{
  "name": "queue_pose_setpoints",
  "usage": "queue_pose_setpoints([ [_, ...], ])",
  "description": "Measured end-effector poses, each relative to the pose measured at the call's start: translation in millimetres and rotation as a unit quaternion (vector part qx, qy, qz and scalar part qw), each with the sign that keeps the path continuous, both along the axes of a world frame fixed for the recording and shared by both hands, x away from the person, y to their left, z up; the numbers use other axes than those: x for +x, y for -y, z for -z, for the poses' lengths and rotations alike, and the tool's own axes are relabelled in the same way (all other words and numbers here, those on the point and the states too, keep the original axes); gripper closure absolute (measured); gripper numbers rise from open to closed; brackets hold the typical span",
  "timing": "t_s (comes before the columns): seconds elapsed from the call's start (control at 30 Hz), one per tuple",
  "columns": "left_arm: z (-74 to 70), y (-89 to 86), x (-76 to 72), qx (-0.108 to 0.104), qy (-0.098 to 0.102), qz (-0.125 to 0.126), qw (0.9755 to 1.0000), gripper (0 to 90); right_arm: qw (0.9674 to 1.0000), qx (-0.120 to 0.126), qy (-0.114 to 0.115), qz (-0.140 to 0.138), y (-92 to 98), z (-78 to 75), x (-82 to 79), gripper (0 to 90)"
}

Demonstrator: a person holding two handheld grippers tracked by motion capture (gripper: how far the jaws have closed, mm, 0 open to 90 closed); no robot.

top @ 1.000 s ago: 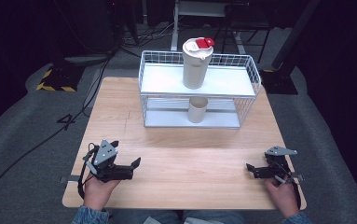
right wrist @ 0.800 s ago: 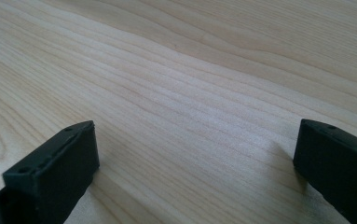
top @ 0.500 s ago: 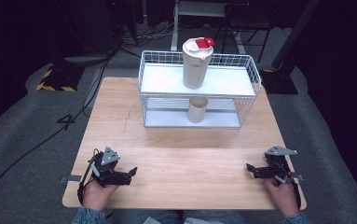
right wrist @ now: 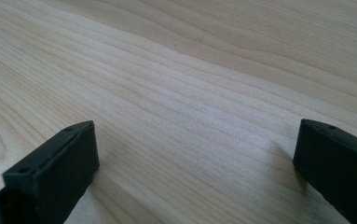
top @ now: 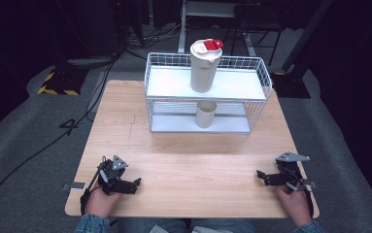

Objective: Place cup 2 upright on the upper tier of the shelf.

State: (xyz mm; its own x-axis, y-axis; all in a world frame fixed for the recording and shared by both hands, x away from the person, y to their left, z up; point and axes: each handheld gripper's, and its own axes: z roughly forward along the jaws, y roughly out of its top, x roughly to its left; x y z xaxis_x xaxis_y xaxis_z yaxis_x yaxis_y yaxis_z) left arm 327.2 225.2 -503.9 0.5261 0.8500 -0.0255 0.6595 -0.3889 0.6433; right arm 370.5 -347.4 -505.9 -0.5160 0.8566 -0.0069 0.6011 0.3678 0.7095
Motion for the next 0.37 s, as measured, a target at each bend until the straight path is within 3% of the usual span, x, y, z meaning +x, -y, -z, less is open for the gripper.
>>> queue_pose_setpoints([
  [0.07, 2.1, -1.4, -0.1, -0.006, 0.011, 0.005, 0.9999, 0.0, 1.0000, 0.000, 0.001, 0.001, -0.1, 0.1, 0.0, 0.2],
  [0.37, 2.3, -1.9, 0.0, -0.007, 0.012, 0.006, 0.9999, 0.1, 1.0000, 0.000, 0.001, 0.000, -0.1, 0.1, 0.0, 0.2],
])
